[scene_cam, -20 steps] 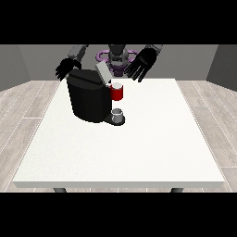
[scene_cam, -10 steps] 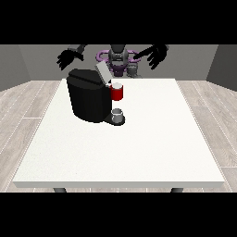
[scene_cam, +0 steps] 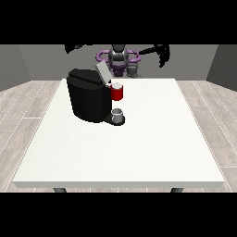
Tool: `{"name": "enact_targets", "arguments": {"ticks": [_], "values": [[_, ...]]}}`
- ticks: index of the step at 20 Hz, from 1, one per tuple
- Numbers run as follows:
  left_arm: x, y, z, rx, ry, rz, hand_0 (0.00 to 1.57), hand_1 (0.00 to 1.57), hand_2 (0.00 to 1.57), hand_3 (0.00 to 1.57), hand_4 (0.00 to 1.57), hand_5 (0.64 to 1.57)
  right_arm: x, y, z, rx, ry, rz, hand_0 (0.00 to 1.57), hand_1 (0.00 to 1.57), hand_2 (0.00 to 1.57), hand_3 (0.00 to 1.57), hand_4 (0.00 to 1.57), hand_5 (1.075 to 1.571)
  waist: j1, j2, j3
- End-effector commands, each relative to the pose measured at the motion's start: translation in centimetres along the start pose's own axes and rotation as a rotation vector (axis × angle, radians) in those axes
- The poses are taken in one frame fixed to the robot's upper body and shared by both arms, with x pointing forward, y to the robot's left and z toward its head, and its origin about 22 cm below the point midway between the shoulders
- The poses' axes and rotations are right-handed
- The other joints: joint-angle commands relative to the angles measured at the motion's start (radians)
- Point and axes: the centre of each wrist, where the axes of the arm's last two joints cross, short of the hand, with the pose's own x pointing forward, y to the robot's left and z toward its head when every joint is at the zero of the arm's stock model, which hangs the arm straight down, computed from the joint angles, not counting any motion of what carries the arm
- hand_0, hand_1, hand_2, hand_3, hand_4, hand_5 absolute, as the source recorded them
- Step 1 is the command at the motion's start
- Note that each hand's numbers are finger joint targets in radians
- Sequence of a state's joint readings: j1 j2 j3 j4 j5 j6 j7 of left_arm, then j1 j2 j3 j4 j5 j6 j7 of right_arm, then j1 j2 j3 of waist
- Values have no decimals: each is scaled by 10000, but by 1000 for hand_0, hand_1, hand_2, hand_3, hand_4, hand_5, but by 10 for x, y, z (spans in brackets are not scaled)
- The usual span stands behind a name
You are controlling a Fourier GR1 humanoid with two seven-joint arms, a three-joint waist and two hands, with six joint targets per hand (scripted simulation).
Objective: Insert the coffee pod into the coffee machine and close the lid
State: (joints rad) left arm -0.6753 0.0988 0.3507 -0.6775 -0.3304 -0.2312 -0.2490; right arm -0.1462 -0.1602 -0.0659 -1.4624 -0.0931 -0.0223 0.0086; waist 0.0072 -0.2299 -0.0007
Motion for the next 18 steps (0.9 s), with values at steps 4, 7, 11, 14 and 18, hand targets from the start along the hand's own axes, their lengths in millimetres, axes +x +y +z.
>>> {"name": "enact_targets", "arguments": {"ticks": [4, 7, 11, 14, 18], "values": [[1, 6, 8, 113, -237, 1211, 0, 0, 0, 0, 0, 1571, 31, 24, -18, 960, -577, 362, 0, 0, 0, 0, 0, 1571, 607, 231, 5], [-22, -29, 23, -113, -309, 1686, 0, 0, 0, 0, 57, 1571, 26, 21, -21, 1064, -542, 654, 0, 0, 0, 0, 137, 1571, 1131, 241, 7], [-31, -27, 40, -479, -95, 2173, 0, 0, 0, 0, 0, 1571, 20, 19, -26, 843, -236, 734, 0, 0, 0, 0, 161, 1571, 1697, 164, 9], [-23, -7, 47, -10, -664, 2083, 0, 0, 0, 0, 88, 1571, 28, 31, -32, 1472, -535, 849, 0, 0, 0, 0, 123, 1571, 1374, 710, 7], [-3, -6, 47, 298, -1138, 1815, 0, 0, 0, 0, 103, 1571, 34, 33, -47, 1484, -805, 323, 0, 0, 0, 0, 0, 1571, 1255, 1411, 8]]}}
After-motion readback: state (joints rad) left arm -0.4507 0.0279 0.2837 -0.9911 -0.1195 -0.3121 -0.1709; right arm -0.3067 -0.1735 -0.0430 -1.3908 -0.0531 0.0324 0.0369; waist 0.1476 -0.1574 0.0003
